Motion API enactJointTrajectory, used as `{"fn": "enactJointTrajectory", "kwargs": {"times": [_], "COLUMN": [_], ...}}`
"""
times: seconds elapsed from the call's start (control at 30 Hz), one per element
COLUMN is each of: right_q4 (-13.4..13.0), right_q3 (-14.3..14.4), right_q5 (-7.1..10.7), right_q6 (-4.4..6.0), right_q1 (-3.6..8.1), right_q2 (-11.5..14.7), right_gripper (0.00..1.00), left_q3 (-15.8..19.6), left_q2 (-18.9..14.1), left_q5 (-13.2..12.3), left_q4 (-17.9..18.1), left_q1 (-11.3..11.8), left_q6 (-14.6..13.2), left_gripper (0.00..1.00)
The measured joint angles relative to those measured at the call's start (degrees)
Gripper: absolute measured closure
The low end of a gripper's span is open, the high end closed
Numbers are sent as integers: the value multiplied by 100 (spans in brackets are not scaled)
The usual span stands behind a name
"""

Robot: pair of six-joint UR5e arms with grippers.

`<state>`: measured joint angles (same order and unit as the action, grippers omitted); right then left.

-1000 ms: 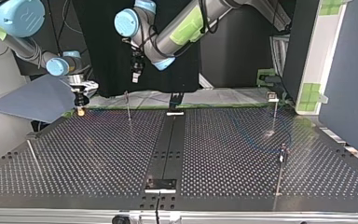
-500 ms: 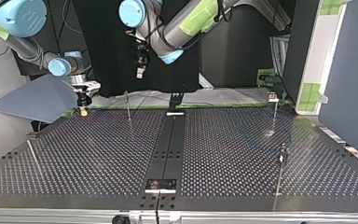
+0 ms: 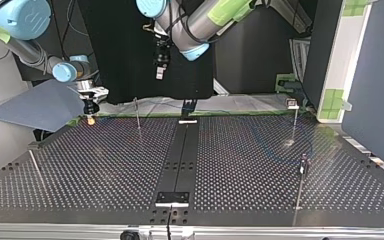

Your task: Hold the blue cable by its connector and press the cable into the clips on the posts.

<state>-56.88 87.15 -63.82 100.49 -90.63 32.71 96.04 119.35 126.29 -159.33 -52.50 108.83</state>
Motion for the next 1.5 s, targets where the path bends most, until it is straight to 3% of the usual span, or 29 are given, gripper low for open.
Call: {"fn": "enactJointTrajectory", "kwargs": {"times": [0.2, 0.43, 0.77, 1.27, 1.5], "right_q4": [0, 0, 0, 2, 60], "right_q3": [-2, -10, -17, -22, -32], "right_q5": [0, 1, 1, 1, 1], "right_q6": [-3, -2, -6, -14, -113], "right_q1": [-11, -30, -70, -87, -131], "right_q2": [1, 0, 1, 1, 3], "right_gripper": [100, 100, 100, 100, 100], "left_q3": [326, 704, 1177, 1883, 2210], "left_q2": [-326, -705, -1178, -1885, -2211], "left_q5": [51, -130, 46, 203, 184], "left_q4": [155, 517, 988, 1694, 2021], "left_q1": [49, 143, 187, 187, 225], "left_q6": [229, 600, 1055, 1125, 1084], "left_gripper": [0, 0, 0, 0, 0]}}
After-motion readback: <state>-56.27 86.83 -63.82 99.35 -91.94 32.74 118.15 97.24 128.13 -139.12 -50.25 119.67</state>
